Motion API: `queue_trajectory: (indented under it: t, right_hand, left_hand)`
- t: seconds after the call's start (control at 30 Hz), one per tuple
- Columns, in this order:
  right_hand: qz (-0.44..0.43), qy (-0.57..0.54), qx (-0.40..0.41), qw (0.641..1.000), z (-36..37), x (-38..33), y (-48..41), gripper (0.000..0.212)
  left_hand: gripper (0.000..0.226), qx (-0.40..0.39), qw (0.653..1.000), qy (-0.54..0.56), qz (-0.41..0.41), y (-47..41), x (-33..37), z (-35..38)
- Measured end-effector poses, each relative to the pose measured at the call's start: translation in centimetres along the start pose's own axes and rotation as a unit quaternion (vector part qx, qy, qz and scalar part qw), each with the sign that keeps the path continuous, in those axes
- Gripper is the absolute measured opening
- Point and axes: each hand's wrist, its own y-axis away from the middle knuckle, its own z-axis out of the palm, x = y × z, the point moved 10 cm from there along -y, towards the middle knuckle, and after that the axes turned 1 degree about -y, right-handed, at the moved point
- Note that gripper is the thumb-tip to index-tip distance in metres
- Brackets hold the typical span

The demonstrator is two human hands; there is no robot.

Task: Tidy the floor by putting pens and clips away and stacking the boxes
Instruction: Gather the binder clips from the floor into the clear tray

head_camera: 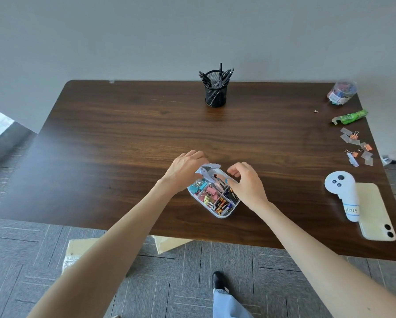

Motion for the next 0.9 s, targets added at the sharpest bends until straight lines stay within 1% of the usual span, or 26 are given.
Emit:
queue_trajectory:
  t: [0.07, 0.13, 0.17, 0.23, 0.33, 0.47, 0.53, 0.63, 0.73, 0.9]
  right_hand:
    - [-0.018, -0.033, -0.025, 0.999, 0.4, -1.1, -0.3, 0.04]
    - [-0.037, -0.047, -0.084, 0.995, 1.4, -2.3, -0.5, 0.06]
    - [-0.044, -0.043, -0.101, 0.993, 1.8, -2.7, -0.6, 0.066]
    - [-0.048, -0.031, -0.098, 0.994, 1.7, -3.1, -1.0, 0.07]
    - [-0.057, -0.026, -0.082, 0.995, 1.4, -3.5, -1.4, 0.064]
    - [-0.078, -0.011, -0.081, 0.994, 1.3, -4.2, -1.8, 0.053]
    - [-0.087, 0.017, -0.068, 0.994, 1.0, -4.5, -2.1, 0.051]
    - [-0.101, 0.087, -0.048, 0.99, 0.8, -4.9, -2.7, 0.045]
    - [-0.121, 0.133, -0.051, 0.982, 1.4, -5.5, -2.9, 0.041]
    - [-0.119, 0.162, -0.06, 0.978, 2.9, -5.7, -2.5, 0.042]
  left_hand:
    - [0.039, 0.021, 0.997, 0.058, -0.047, 0.4, -1.0, -0.3]
    - [0.04, 0.027, 0.99, 0.109, -0.089, 0.8, -1.9, -0.1]
    - [0.04, 0.022, 0.987, 0.124, -0.101, 0.9, -2.2, 0.1]
    - [0.041, 0.012, 0.985, 0.134, -0.107, 1.1, -2.3, 0.5]
    - [0.043, 0.005, 0.985, 0.138, -0.1, 1.2, -2.2, 0.5]
    - [0.045, 0.005, 0.985, 0.144, -0.097, 1.2, -2.4, 0.4]
    - [0.05, 0.003, 0.984, 0.145, -0.103, 1.3, -2.7, 0.5]
    - [0.055, -0.001, 0.981, 0.151, -0.118, 1.7, -3.5, 0.6]
    - [0.047, 0.013, 0.978, 0.159, -0.133, 2.4, -4.3, 0.6]
    - [0.037, 0.015, 0.973, 0.171, -0.154, 3.5, -5.3, 1.2]
